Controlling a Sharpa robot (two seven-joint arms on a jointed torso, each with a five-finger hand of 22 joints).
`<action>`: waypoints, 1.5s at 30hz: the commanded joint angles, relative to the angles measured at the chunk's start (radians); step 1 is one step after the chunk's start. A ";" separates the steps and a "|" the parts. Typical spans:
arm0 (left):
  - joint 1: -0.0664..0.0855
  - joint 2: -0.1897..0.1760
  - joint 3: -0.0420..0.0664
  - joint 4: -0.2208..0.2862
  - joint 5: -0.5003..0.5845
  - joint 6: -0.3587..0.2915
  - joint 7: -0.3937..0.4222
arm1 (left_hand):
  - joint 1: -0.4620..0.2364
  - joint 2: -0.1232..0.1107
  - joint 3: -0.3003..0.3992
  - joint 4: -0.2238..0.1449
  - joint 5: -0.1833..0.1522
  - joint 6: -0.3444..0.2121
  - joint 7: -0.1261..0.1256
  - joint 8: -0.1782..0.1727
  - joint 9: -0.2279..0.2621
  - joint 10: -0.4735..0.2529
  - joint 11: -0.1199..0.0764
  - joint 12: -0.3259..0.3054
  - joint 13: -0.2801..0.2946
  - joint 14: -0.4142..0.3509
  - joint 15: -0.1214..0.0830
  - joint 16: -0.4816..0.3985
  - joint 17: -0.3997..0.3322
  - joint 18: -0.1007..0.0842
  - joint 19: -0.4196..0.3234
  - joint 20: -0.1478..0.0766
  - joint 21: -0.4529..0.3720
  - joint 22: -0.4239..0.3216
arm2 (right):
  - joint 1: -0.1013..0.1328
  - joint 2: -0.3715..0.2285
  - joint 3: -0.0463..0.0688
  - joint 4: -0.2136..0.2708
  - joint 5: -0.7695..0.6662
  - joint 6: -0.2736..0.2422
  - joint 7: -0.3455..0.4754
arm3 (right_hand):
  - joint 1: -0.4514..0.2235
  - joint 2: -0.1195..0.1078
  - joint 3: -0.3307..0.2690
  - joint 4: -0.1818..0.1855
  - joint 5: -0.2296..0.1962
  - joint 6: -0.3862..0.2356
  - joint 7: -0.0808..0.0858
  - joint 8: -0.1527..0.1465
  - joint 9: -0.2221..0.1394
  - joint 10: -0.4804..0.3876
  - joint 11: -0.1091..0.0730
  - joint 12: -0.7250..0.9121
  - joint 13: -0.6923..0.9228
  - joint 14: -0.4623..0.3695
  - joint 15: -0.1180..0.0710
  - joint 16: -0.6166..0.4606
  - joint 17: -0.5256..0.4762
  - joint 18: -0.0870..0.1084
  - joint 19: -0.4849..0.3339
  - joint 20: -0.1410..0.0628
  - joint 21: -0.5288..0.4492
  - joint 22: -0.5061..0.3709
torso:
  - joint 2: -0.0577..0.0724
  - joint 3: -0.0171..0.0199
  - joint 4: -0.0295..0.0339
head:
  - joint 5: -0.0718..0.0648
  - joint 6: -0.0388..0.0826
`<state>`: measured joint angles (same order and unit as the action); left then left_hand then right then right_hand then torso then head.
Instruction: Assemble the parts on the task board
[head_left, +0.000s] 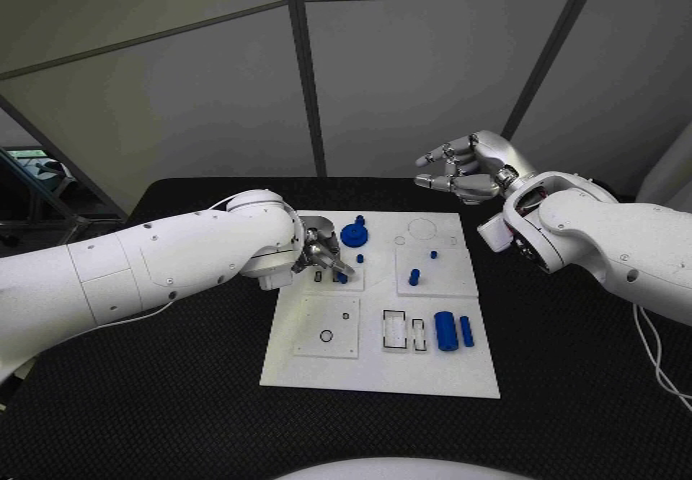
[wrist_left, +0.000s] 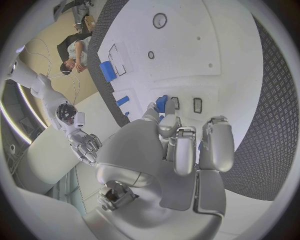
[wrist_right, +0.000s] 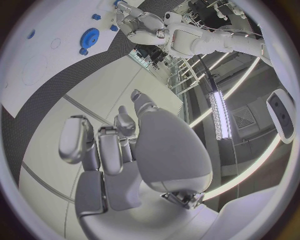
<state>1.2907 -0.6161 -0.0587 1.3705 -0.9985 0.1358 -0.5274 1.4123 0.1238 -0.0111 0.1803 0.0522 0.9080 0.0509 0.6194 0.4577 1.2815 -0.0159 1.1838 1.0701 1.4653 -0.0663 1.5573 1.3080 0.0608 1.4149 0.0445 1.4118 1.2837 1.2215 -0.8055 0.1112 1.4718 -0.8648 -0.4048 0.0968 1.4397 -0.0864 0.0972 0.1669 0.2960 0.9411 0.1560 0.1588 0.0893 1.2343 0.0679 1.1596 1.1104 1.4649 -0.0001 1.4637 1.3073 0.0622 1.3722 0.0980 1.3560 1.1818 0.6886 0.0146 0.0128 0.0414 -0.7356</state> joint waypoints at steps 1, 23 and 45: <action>-0.001 -0.006 -0.001 0.008 0.033 -0.016 -0.002 | 0.035 0.010 0.068 -0.018 0.002 -0.008 -0.003 0.003 0.012 -0.001 -0.008 -0.005 0.002 0.103 -0.010 0.007 0.255 0.000 -0.002 -0.009 0.005 0.003 | 0.002 0.002 0.001 -0.003 0.000 0.010 0.001 | -0.008 0.005 -0.002 -0.001 0.005 -0.005 0.001 -0.005 -0.001 -0.009 0.000 -0.006 -0.001 0.057 -0.009 -0.006 0.063 0.020 -0.008 0.000 -0.007 -0.001 | 0.001 0.0003 0.0002 | 0.001 0.000; -0.020 -0.115 -0.002 0.144 0.020 -0.318 0.025 | -0.183 -0.233 0.715 -0.086 0.002 -0.014 -0.005 0.052 0.122 0.038 -0.008 0.002 0.021 0.105 -0.012 0.014 0.263 -0.008 0.023 -0.010 0.022 0.054 | 0.002 0.003 0.001 -0.023 0.000 0.016 0.000 | -0.011 0.005 -0.003 0.000 0.006 -0.006 0.001 -0.006 -0.002 -0.008 0.001 -0.006 -0.001 0.057 -0.008 -0.007 0.063 0.020 -0.008 0.000 -0.008 -0.002 | -0.004 0.0044 0.0116 | 0.003 -0.008; -0.068 -0.088 -0.002 0.137 -0.131 -0.333 0.013 | -0.192 -0.249 0.749 -0.108 0.003 -0.013 -0.006 0.055 0.131 0.042 -0.010 0.001 0.021 0.105 -0.014 0.014 0.263 -0.010 0.029 -0.011 0.027 0.065 | 0.002 0.005 0.001 -0.030 0.000 0.022 0.002 | -0.015 0.005 -0.005 0.002 0.005 -0.007 0.002 -0.006 -0.003 -0.008 0.001 -0.006 -0.001 0.057 -0.008 -0.007 0.063 0.020 -0.008 0.000 -0.009 -0.003 | -0.004 0.0053 0.0183 | -0.007 -0.010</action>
<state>1.2225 -0.7064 -0.0612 1.5085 -1.0738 -0.1888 -0.5159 1.2235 -0.1211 0.5799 0.2233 0.0572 0.8937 0.0498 0.6673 0.5867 1.3142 -0.0258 1.1808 1.0892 1.4654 -0.0735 1.5647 1.3080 0.0607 1.4348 0.0323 1.4330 1.3078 1.2215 -0.8016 0.1111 1.4418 -0.8649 -0.3903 0.0940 1.4356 -0.0823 0.0972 0.1669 0.2960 0.9411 0.1560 0.1587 0.0884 1.2344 0.0679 1.1596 1.1107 1.4649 -0.0001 1.4601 1.3079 0.0622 1.3723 0.0980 1.3510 1.1800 0.6841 0.0201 0.0305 0.0338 -0.7458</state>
